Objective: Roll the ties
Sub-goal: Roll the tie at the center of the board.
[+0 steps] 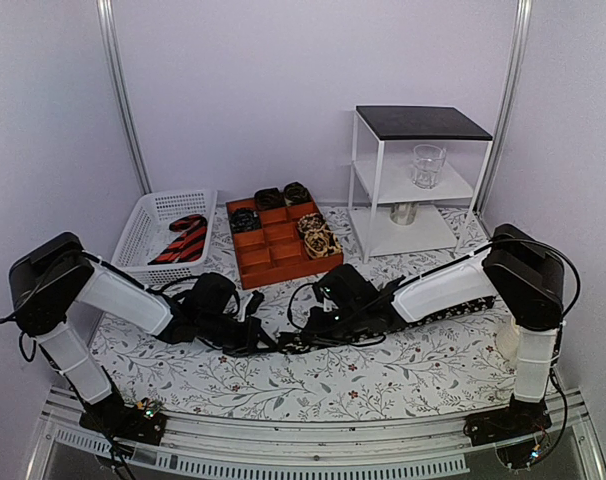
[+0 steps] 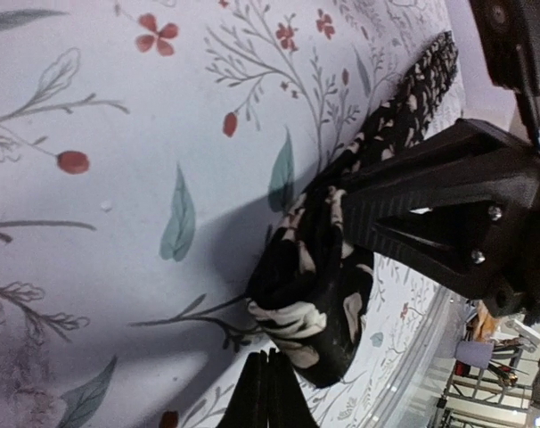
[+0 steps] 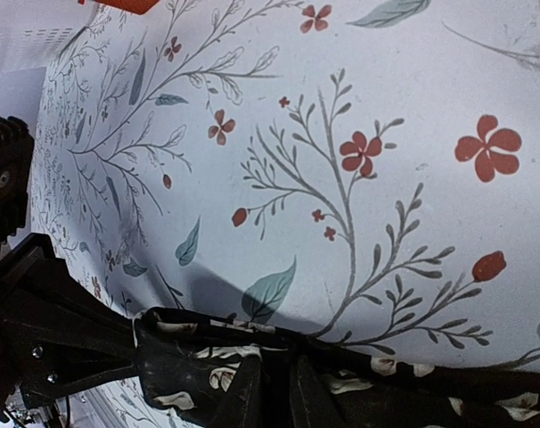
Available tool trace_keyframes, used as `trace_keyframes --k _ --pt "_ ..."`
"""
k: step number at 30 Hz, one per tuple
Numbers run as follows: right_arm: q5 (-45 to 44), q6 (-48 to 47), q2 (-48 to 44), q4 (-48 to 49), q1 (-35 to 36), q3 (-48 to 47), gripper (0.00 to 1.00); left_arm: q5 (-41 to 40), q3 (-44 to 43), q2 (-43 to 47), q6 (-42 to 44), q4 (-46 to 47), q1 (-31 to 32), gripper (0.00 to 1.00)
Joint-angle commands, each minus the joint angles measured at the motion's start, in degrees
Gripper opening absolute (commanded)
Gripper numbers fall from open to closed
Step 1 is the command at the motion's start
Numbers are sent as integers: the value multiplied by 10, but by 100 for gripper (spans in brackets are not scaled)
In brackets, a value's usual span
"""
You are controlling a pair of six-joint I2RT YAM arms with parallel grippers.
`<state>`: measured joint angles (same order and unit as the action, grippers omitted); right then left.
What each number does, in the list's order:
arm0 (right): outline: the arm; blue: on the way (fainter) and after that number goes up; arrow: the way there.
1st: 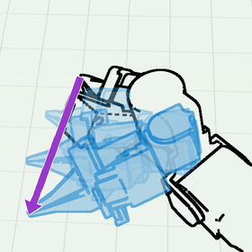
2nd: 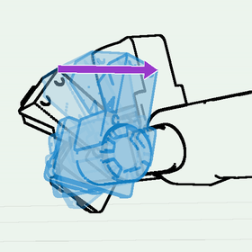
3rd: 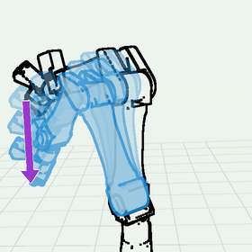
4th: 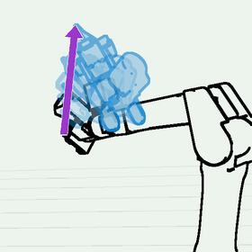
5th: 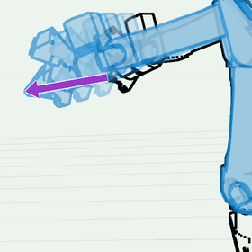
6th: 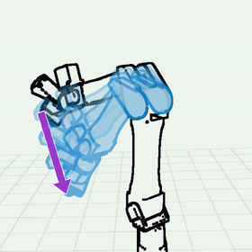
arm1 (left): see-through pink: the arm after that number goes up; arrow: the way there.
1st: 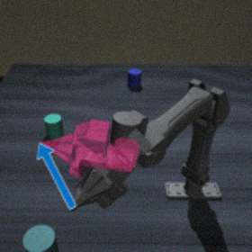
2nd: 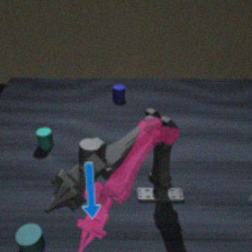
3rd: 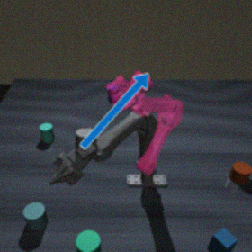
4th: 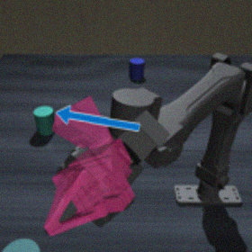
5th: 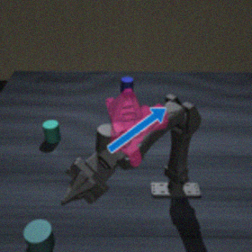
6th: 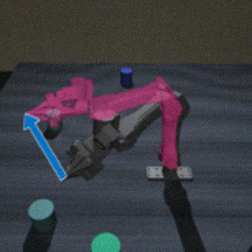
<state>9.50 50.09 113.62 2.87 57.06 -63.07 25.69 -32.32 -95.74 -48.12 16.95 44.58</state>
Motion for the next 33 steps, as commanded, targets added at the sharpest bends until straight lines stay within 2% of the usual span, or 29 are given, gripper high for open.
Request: trace_keyframes --k 1,5,12,20,33 --pt "-16 -3 -25 -17 0 18 11 45 8 -1 -24 83 8 0" --pt "-13 -5 -30 -7 0 22 11 60 7 -10 -35 115 8 0" --pt "-21 0 -49 10 -4 44 16 59 -10 -22 -29 105 8 0" --pt "-1 1 -44 30 -10 51 10 18 -9 -27 -8 56 9 0" --pt "0 10 -41 30 -12 56 9 32 -10 -66 -31 109 21 0"
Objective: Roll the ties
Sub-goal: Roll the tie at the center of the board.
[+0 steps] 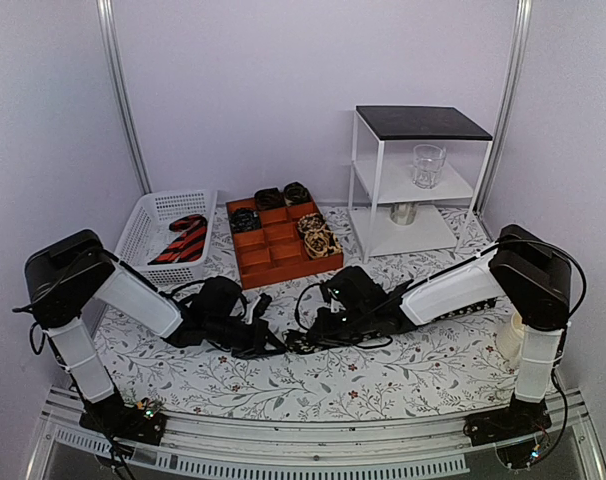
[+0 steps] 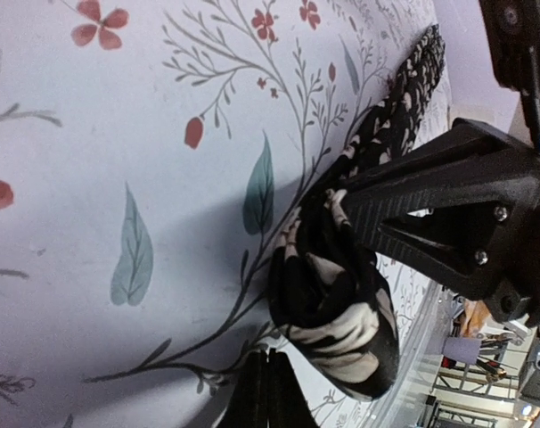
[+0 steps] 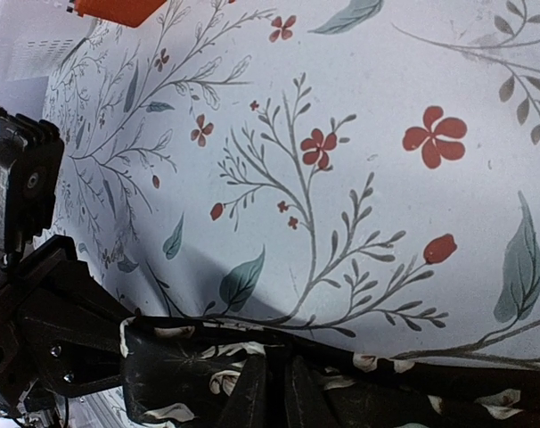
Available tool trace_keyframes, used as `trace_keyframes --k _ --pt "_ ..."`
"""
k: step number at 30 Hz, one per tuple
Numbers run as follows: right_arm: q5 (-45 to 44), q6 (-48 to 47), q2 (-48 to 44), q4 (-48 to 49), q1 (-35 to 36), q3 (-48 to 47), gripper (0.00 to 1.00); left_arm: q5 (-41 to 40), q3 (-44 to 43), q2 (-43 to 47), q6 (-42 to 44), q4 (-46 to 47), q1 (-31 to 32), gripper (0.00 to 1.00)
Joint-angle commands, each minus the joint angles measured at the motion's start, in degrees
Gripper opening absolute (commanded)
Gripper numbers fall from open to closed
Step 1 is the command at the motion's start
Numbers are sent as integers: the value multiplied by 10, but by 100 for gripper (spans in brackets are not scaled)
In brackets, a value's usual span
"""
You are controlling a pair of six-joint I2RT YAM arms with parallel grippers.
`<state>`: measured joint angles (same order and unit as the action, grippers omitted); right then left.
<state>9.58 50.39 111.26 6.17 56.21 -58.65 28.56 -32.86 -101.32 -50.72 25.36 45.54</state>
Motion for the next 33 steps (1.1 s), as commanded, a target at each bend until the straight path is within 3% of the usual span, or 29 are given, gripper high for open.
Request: trace_keyframes --k 1,10,19,33 --pt "-1 7 -19 -3 -3 12 10 7 -4 -11 -8 32 11 0" --pt "-23 -3 -51 -30 -4 5 21 30 -14 -9 -24 67 12 0" --pt "-27 -7 -52 -38 -5 8 7 31 -28 -12 -21 58 12 0" --pt "39 26 -35 41 -19 50 6 22 -63 -21 -1 23 22 0"
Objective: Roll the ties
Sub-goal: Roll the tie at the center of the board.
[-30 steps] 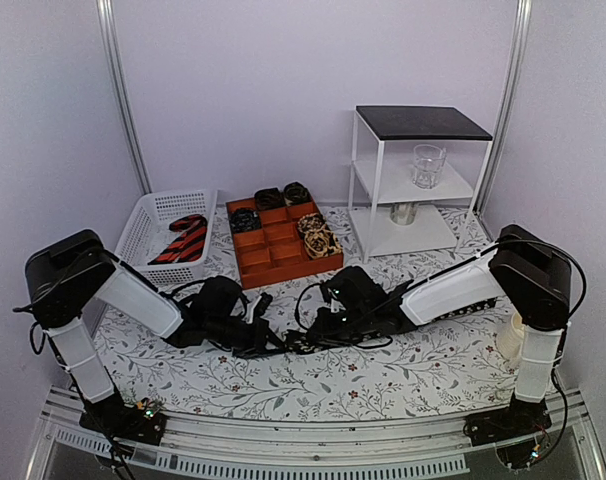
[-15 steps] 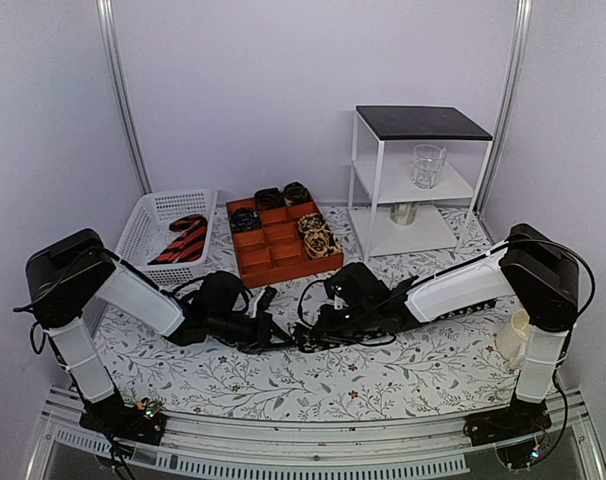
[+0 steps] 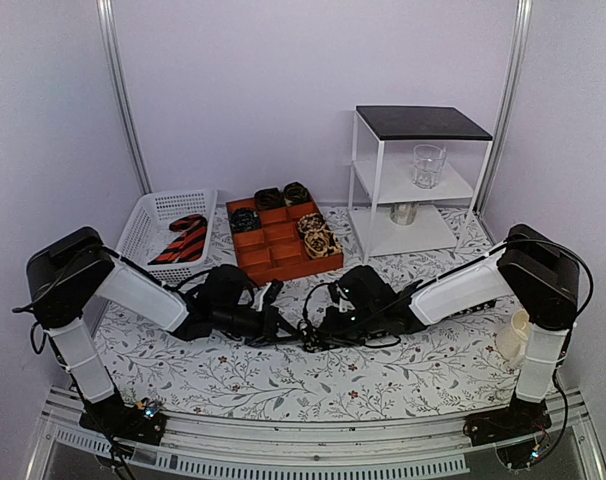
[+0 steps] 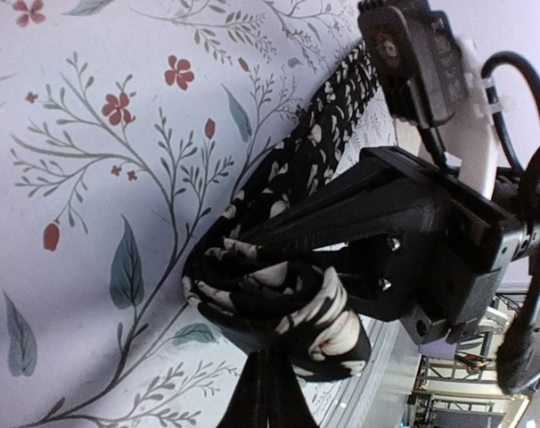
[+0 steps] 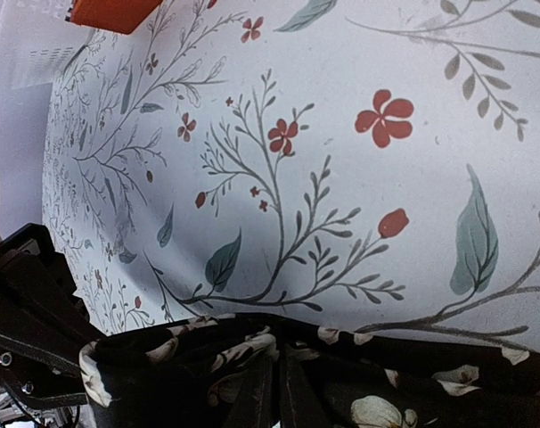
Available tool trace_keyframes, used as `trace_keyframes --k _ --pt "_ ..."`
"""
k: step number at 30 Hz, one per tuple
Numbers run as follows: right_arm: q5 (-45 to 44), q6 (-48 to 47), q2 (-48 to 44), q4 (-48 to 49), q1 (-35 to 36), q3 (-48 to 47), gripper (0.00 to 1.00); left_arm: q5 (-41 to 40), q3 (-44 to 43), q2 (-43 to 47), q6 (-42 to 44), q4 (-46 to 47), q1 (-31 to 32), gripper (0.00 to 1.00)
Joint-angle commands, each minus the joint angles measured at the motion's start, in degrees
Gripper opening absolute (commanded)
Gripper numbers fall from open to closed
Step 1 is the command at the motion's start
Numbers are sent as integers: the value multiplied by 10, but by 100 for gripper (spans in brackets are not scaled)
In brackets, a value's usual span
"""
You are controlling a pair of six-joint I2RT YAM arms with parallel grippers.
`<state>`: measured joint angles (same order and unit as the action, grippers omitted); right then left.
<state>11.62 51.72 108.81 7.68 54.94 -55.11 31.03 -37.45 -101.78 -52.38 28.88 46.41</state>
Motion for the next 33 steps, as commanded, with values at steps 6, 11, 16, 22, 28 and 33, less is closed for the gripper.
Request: trace_keyframes --k 6,11,16,22,28,33 --pt "-4 9 -28 24 -9 29 5 -3 -31 -25 22 -25 19 0" --pt "-25 6 -49 22 -9 45 5 -7 -46 -29 30 -42 23 0" --pt "-39 5 -60 22 -9 56 4 -9 -57 -33 33 -51 27 0" --pt "-60 4 -75 26 -9 72 2 -11 -70 -37 39 -63 29 0" --pt "-102 27 -112 31 -9 103 4 -7 -85 -48 42 -66 33 0" --pt "-140 20 -170 14 -18 127 12 -8 -105 -60 48 -76 38 0"
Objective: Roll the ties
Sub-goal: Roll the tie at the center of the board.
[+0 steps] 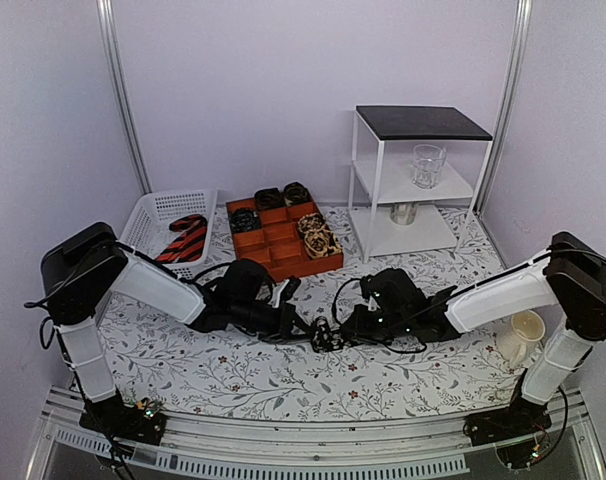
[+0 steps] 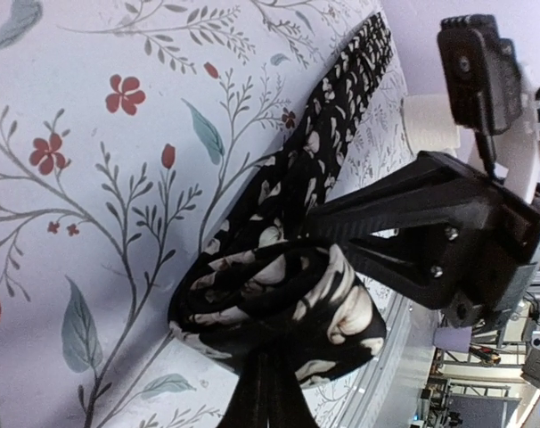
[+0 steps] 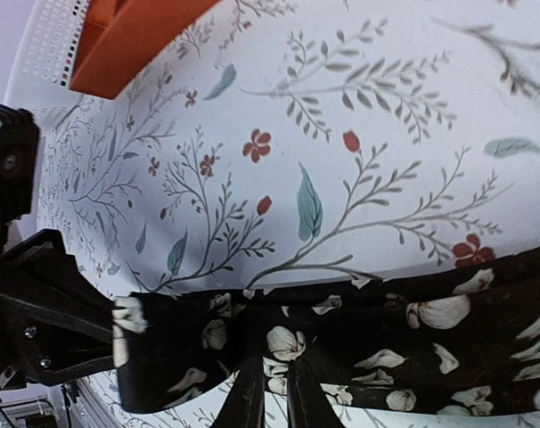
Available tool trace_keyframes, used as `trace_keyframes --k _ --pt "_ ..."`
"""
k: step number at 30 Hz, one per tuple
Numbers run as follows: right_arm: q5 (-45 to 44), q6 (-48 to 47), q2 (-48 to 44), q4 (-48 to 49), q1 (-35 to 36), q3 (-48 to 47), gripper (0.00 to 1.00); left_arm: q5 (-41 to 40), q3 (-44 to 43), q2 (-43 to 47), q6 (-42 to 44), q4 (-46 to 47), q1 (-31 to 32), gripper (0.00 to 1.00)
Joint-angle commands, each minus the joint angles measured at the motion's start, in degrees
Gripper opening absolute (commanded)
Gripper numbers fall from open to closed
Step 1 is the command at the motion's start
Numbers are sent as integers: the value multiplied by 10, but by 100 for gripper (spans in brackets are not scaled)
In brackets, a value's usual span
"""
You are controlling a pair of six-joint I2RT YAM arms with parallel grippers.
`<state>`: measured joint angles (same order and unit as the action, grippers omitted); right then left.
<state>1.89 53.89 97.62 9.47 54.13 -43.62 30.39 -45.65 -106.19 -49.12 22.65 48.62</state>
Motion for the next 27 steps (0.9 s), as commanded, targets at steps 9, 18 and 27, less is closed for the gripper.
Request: trace_keyframes --k 9,18,27 --pt "10 -39 -55 -16 -14 -17 30 -3 -54 -44 29 -33 27 0" --pt "26 -44 -28 -35 -14 -23 29 -6 -68 -59 39 -41 28 0" --pt "44 -54 23 -46 -15 -47 19 -15 -72 -59 49 -59 29 0"
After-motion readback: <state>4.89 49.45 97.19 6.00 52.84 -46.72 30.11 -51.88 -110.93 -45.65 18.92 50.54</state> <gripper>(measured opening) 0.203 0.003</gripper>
